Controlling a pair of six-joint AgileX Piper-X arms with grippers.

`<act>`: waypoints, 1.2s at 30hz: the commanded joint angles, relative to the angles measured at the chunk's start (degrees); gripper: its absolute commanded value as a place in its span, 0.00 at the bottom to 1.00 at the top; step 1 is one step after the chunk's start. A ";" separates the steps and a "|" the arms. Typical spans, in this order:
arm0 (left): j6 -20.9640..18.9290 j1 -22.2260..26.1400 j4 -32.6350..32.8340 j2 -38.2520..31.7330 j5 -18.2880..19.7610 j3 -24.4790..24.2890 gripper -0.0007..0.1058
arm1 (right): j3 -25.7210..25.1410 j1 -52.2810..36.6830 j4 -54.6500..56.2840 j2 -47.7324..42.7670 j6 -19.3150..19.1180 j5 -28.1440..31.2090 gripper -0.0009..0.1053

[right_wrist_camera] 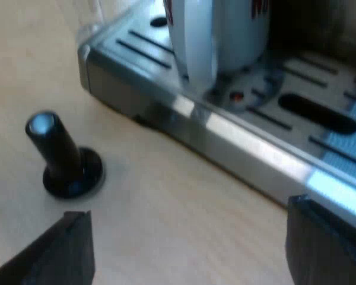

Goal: Remove mug from coffee machine

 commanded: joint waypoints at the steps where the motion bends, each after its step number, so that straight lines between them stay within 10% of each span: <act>1: 0.28 -0.17 -0.15 0.02 -0.10 0.11 0.82 | -0.03 -0.01 -5.18 1.69 -0.55 1.38 0.65; 36: 0.28 -0.17 -0.15 0.02 -0.10 0.11 0.82 | -0.64 -0.01 -44.47 29.23 5.89 1.89 0.65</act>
